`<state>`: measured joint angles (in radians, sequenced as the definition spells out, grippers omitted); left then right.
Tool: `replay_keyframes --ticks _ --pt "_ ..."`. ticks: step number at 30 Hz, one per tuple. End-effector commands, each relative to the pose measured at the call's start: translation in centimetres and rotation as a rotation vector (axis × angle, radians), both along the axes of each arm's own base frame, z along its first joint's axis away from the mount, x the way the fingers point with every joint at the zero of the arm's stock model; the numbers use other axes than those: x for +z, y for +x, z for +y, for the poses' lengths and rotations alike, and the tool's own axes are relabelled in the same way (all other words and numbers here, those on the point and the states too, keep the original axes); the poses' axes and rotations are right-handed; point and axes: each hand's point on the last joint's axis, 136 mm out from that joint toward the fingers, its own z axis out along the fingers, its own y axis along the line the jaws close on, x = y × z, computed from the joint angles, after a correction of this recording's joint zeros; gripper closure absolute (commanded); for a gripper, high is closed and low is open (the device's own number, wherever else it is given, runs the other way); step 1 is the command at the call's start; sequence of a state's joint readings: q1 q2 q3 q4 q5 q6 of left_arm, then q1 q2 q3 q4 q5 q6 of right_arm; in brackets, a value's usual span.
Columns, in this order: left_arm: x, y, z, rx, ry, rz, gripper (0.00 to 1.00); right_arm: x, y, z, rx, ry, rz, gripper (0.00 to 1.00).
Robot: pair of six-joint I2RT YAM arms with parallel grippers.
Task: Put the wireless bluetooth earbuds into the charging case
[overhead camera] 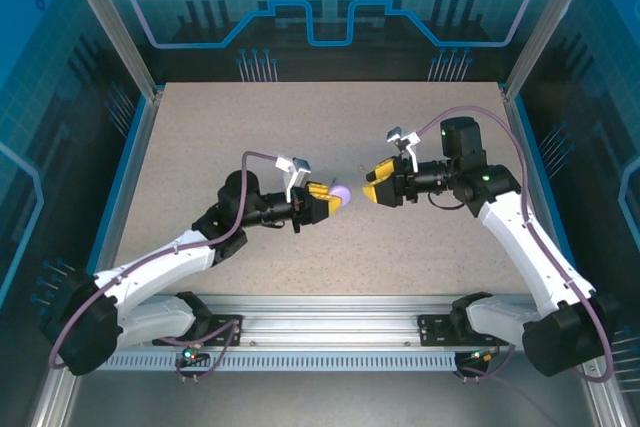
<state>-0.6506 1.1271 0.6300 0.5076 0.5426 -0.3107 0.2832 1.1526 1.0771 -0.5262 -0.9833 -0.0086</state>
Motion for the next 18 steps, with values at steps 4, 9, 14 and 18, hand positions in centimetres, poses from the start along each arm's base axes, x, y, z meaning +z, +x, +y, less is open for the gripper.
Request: replay_keyframes --ticks 4,9,14,18 --pt "3.1 -0.4 -1.4 -0.116 -0.042 -0.085 0.94 0.5 -1.6 1.1 0.108 -0.001 0.003 0.45" --pt "3.2 0.1 -2.1 -0.139 -0.046 -0.074 0.94 -0.1 -1.6 1.5 0.116 -0.032 0.000 0.45" --pt "3.2 0.3 -2.6 -0.163 -0.049 -0.065 0.95 -0.5 -0.9 1.5 0.087 -0.056 -0.003 0.47" --pt "3.2 0.3 -2.7 -0.165 -0.051 -0.064 0.95 -0.9 -0.5 1.3 0.066 -0.083 -0.003 0.50"
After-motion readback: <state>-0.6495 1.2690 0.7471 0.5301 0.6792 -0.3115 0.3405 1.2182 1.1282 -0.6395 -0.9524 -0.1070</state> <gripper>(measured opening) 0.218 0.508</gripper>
